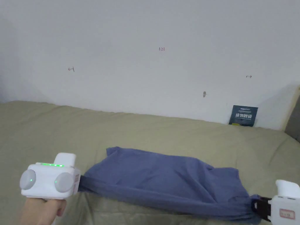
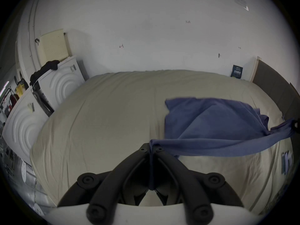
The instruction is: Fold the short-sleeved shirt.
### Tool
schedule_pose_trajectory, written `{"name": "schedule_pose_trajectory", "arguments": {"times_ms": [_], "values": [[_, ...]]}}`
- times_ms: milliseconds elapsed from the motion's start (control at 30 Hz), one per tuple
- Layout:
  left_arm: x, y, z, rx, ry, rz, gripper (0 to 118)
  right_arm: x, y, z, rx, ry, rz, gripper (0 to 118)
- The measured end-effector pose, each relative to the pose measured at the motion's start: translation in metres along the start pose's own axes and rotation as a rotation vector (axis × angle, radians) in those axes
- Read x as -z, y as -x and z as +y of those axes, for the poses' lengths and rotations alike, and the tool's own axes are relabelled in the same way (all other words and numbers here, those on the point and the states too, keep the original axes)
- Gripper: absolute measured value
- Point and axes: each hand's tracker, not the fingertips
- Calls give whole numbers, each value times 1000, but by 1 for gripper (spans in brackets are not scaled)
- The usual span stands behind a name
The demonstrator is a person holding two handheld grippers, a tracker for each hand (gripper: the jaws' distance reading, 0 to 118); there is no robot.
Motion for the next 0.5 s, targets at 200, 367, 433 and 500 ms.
{"name": "schedule_pose_trajectory", "arguments": {"times_ms": [200,367,433,500], "values": [[-30,31,-82,-16,50,-17,0,-47,-7,-93,12,46,6,3],[-58,47,-138,20,62,-26,0,-77,-14,-141,35,78,26,3],[-66,51,-157,33,76,-26,0,-88,-15,-157,33,74,31,3],[-72,56,-171,52,83,-23,0,-95,-17,-172,43,80,33,3]]}}
